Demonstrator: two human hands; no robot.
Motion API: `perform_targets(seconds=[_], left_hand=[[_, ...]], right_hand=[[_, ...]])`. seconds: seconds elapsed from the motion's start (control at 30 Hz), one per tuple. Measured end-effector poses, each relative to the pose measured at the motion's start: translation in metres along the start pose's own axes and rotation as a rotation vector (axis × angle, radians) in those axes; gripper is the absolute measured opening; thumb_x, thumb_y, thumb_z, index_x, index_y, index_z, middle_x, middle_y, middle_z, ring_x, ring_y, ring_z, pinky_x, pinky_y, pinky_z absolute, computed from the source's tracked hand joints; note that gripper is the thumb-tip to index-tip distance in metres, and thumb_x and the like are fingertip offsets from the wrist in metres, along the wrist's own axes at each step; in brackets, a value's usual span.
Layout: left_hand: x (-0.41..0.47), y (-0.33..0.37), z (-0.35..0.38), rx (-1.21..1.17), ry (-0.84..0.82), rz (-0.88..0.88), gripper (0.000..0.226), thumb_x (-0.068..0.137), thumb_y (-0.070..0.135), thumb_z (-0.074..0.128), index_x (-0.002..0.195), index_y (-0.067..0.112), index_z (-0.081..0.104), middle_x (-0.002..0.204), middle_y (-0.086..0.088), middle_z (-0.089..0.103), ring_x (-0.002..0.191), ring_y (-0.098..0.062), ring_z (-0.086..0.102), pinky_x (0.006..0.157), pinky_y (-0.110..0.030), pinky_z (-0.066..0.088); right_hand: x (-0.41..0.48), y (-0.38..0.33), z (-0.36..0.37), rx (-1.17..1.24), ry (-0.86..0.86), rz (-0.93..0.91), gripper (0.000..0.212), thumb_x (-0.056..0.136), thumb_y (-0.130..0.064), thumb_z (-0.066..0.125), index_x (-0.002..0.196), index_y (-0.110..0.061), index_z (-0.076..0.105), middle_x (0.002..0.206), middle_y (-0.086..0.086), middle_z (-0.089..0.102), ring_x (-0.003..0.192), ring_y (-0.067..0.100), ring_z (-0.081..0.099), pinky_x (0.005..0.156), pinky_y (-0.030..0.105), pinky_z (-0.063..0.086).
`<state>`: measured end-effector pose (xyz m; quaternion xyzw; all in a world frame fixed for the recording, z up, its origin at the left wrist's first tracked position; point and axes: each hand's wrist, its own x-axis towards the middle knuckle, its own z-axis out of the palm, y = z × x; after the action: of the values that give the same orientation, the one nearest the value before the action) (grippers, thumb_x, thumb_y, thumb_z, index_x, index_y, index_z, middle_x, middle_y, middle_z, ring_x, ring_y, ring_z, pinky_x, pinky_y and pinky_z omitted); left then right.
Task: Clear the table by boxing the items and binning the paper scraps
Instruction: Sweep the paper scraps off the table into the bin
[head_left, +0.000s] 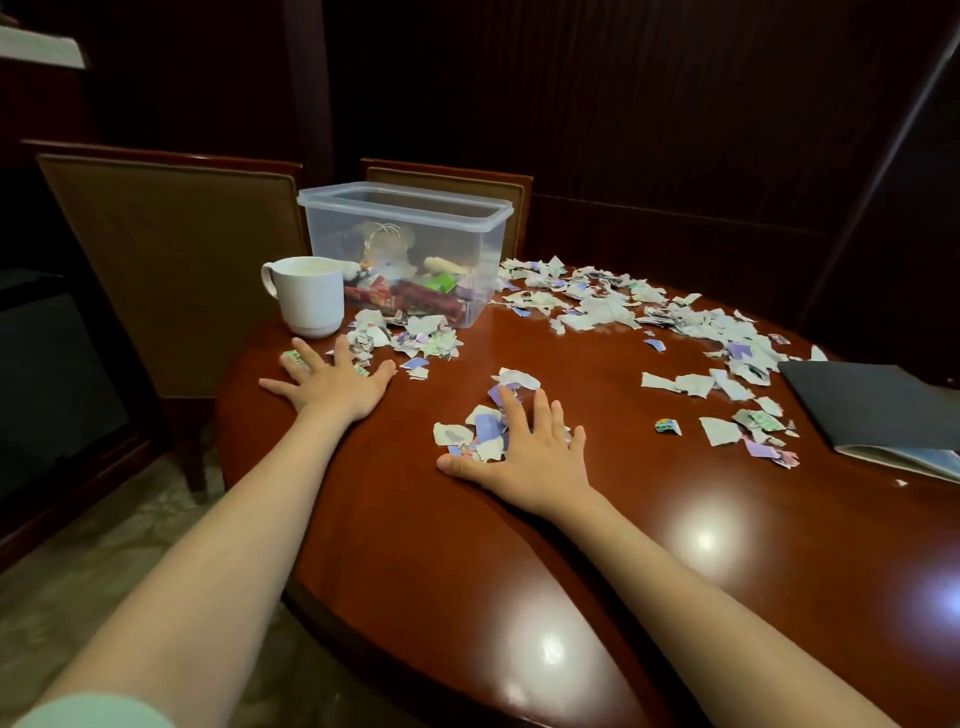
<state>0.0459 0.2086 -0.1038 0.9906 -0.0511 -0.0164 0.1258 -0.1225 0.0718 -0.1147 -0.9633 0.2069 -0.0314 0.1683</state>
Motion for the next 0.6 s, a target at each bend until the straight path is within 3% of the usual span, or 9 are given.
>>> perform_targets(seconds=[0.17,0.4,0.6], left_hand=[[0.019,0.007,0.002,0.030,-0.067,0.185,0.086,0.081,0.078,0.025,0.151,0.032,0.004,0.158,-0.014,-0.007,0.145,-0.035,-0.005,0.111,-0.061,-0.002],[0.026,0.014,0.004,0.055,-0.142,0.484,0.065,0.089,0.068,0.027,0.147,0.041,0.018,0.159,-0.001,0.005,0.147,-0.022,0.002,0.115,-0.052,0.001],[0.003,0.036,0.010,-0.104,-0.177,0.721,0.050,0.097,0.051,0.027,0.145,0.036,0.029,0.156,0.005,0.022,0.145,-0.014,0.013,0.115,-0.045,0.007]], right_hand=[[0.027,0.009,-0.007,0.016,-0.007,-0.014,0.107,0.064,-0.083,0.049,0.148,-0.040,0.000,0.159,0.006,-0.008,0.146,0.029,-0.008,0.113,0.056,-0.003],[0.058,0.020,-0.021,0.058,-0.069,-0.046,0.110,0.062,-0.077,0.060,0.147,-0.042,-0.001,0.159,0.004,-0.009,0.146,0.026,-0.009,0.114,0.053,-0.004],[0.073,0.028,-0.017,0.028,-0.035,-0.145,0.106,0.062,-0.080,0.056,0.148,-0.036,0.011,0.156,-0.006,0.019,0.144,0.020,0.016,0.116,0.053,0.009]])
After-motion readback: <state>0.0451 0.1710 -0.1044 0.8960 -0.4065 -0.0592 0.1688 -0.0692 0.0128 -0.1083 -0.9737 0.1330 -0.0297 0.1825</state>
